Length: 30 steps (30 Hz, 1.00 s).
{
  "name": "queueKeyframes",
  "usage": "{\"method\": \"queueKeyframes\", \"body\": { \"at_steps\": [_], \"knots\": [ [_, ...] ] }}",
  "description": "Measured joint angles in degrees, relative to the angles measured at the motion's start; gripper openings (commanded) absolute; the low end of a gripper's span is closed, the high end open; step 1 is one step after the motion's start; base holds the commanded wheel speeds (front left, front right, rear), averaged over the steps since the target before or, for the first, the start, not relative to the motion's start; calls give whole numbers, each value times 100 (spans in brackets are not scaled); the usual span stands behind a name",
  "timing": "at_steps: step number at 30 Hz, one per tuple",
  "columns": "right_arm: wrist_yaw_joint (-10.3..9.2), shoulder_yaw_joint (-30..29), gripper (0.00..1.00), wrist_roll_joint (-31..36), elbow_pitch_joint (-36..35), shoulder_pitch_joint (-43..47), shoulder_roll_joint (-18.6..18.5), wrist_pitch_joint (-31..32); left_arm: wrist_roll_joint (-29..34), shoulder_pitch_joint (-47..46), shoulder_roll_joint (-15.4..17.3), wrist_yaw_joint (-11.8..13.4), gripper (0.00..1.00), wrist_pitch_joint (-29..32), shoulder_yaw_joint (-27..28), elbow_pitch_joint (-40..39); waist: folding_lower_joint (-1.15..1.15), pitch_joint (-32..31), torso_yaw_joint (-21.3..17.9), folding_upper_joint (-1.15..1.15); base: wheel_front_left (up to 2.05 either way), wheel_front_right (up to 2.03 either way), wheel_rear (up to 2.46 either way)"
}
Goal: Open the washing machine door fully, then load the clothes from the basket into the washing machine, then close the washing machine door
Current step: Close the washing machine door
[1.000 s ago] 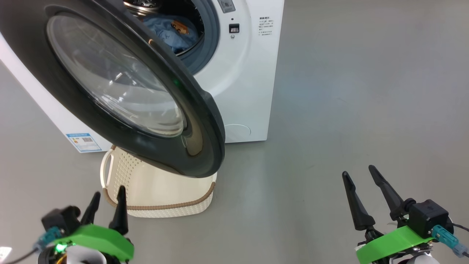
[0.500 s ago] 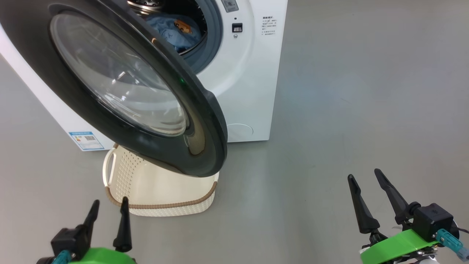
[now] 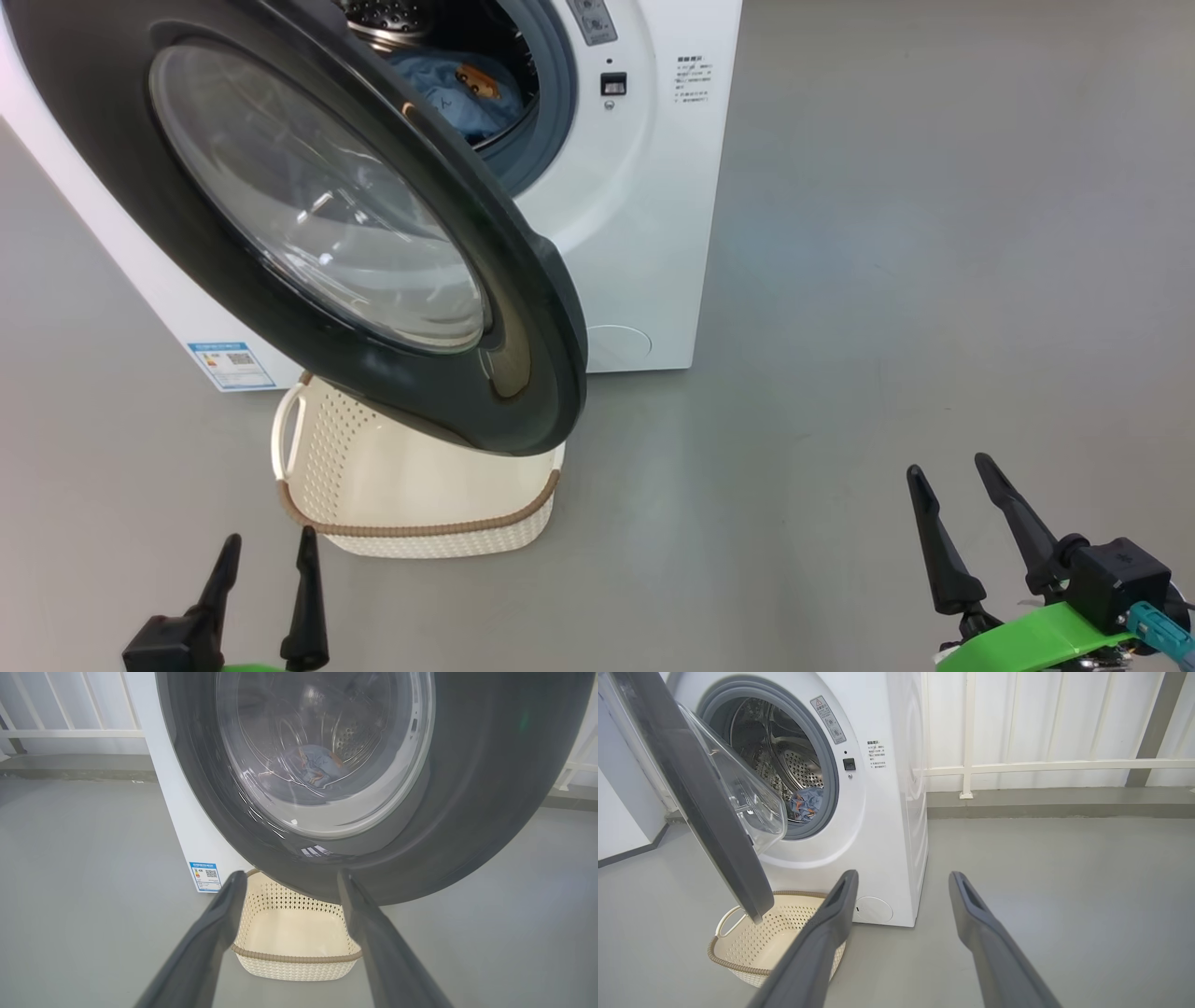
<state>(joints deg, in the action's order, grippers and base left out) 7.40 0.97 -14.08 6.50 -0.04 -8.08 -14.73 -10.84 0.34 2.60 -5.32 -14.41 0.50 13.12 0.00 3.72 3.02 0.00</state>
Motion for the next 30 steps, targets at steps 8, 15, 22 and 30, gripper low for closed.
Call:
{"method": "queueKeyframes", "body": {
  "at_steps": [8, 15, 22, 30],
  "knots": [
    [0, -84, 100, 36, 37, 14, 2, 0, 1, 12, -13, -7, 100, -10, 12, -41, 0, 20, 25, 0, 0, 0, 0],
    [0, -105, 9, 37, 74, 10, 8, 0, -15, 12, -26, 10, 100, -21, -43, -76, 0, 70, 31, 0, 0, 0, 0],
    [0, -107, 0, 37, 77, -92, -1, 0, -52, 10, -27, 102, 100, -21, -56, -111, 0, 130, 65, 0, 0, 0, 0],
    [0, 89, 0, 32, -565, -780, -130, 0, -171, 9, -29, 157, 100, -21, -186, -132, 0, 199, 164, 0, 0, 0, 0]
  ]
}}
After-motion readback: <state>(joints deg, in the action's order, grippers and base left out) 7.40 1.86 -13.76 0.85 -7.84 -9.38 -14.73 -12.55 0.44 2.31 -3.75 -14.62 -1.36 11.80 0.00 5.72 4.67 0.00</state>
